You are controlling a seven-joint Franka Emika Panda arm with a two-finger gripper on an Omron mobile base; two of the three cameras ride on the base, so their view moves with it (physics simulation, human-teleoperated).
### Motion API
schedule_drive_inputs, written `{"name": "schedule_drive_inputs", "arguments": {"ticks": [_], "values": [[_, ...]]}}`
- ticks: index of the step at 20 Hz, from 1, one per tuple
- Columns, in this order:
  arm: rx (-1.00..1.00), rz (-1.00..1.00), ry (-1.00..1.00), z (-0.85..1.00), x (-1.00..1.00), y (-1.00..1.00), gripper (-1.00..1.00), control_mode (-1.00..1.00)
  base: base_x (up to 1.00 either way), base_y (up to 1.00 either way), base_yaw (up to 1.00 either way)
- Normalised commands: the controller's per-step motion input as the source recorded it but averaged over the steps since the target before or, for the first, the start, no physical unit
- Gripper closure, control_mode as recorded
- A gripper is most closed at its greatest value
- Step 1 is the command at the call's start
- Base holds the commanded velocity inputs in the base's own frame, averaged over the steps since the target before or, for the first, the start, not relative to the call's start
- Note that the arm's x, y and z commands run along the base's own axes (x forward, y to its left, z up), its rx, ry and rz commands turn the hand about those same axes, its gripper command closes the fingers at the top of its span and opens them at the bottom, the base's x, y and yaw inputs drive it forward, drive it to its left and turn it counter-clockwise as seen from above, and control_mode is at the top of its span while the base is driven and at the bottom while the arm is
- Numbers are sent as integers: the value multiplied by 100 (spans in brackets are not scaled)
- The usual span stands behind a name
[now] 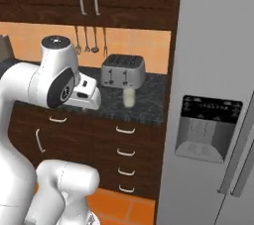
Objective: Grab a lemon wedge from the fridge and one ice cube from the ice bowl, and put them in the glass of lemonade.
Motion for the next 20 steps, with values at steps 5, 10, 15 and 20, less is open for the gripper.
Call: {"name": "schedule_drive_inputs", "arguments": {"ticks": [5,10,15,20], "values": [[0,0,0,0,0,0,-100,100,100,91,-8],[0,0,0,0,0,0,-100,100,99,59,-2],[0,0,3,-40,17,-2,-100,-100,55,-4,0],[-5,-5,0,-100,0,26,-100,-100,0,0,0]]}}
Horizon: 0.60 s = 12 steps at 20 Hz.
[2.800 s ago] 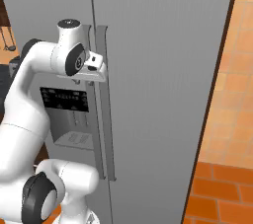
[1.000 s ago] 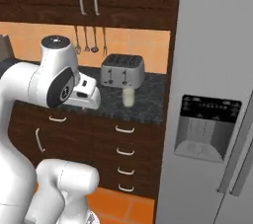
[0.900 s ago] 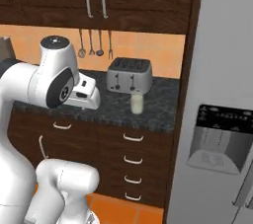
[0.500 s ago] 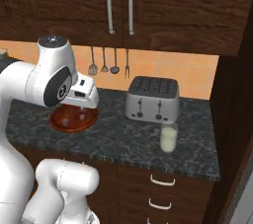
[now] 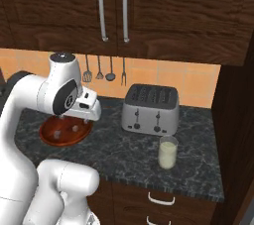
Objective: Grab a lemon wedge from the fridge and one ice cube from the ice bowl, and put them in the glass of lemonade.
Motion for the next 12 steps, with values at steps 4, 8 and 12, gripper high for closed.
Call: {"name": "schedule_drive_inputs", "arguments": {"ticks": [4,8,12], "values": [[-1,3,2,-96,-20,39,-100,-100,0,0,0],[6,9,12,-47,-13,77,-100,-100,0,0,0],[-3,0,29,-2,53,100,-100,-100,0,0,0]]}}
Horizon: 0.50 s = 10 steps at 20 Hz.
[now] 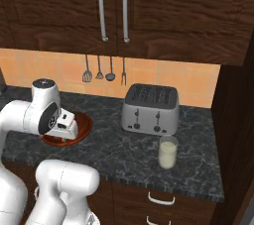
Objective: Grab a lemon wedge from the fridge and one ice cube from the ice bowl, and put them in the glass of lemonade.
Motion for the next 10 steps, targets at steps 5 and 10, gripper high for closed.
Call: {"name": "schedule_drive_inputs", "arguments": {"ticks": [5,10], "values": [[-4,1,26,-5,91,86,-100,-100,0,0,0],[0,0,17,-12,100,46,-100,-100,0,0,0]]}}
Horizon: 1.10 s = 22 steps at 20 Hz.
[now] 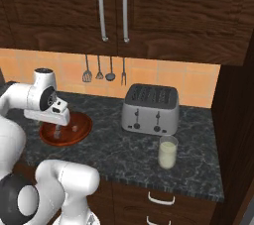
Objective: Grab a lemon wedge from the fridge and one ice cube from the ice bowl, and put them in the glass of lemonade.
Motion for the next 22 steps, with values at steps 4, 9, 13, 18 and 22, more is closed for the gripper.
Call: {"name": "schedule_drive_inputs", "arguments": {"ticks": [4,9,13,18,22], "values": [[0,1,7,-43,73,13,-100,-100,0,0,0],[0,3,0,-73,27,4,-100,-100,0,0,0],[0,0,-2,-46,0,1,-100,-100,0,0,0],[0,0,-8,-13,0,0,-100,-100,0,0,0],[0,0,-8,-7,3,0,-100,-100,0,0,0]]}}
